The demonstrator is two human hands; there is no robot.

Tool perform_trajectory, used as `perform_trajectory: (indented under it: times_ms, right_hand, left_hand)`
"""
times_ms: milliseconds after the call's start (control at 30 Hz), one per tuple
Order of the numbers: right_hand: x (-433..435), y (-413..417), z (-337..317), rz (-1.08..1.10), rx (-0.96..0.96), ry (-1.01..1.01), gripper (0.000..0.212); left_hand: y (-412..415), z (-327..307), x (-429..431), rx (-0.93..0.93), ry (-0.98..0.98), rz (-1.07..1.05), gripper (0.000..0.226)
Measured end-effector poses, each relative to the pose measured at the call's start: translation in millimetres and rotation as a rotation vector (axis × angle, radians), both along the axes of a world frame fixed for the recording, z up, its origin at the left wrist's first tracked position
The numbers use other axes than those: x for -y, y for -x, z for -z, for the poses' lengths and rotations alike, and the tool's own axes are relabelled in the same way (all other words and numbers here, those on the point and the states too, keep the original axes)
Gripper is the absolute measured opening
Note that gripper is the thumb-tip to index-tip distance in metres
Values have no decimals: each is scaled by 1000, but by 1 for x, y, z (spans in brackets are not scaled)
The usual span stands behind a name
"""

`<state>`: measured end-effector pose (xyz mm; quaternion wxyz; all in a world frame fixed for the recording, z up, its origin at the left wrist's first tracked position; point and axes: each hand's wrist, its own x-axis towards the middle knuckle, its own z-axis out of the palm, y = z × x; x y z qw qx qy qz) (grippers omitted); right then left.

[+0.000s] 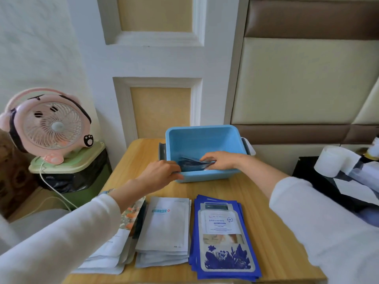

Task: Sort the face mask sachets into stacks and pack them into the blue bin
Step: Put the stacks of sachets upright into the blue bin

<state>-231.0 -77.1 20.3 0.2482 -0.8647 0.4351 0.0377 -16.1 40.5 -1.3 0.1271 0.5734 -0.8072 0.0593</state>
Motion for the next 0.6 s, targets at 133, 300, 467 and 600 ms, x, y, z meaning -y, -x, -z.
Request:
perform_trajectory:
  times_ms: [133, 300, 467, 600]
  right_hand:
    - [0, -10, 4, -7, -92, 27, 70]
    - [3, -39, 2, -22, -65, -119, 89]
    - [9, -45, -7, -99, -164, -226, 78]
    - [6, -44, -13, -150, -209, -283, 51]
  left_hand:
    - [-2, 4, -6, -11, -56, 25, 37]
    - [-6, 6, -8, -71, -61, 44, 35]
    - [-4, 6, -5, -84, -11, 21, 37]
    - [-5, 6, -5, -49, 1, 17, 40]
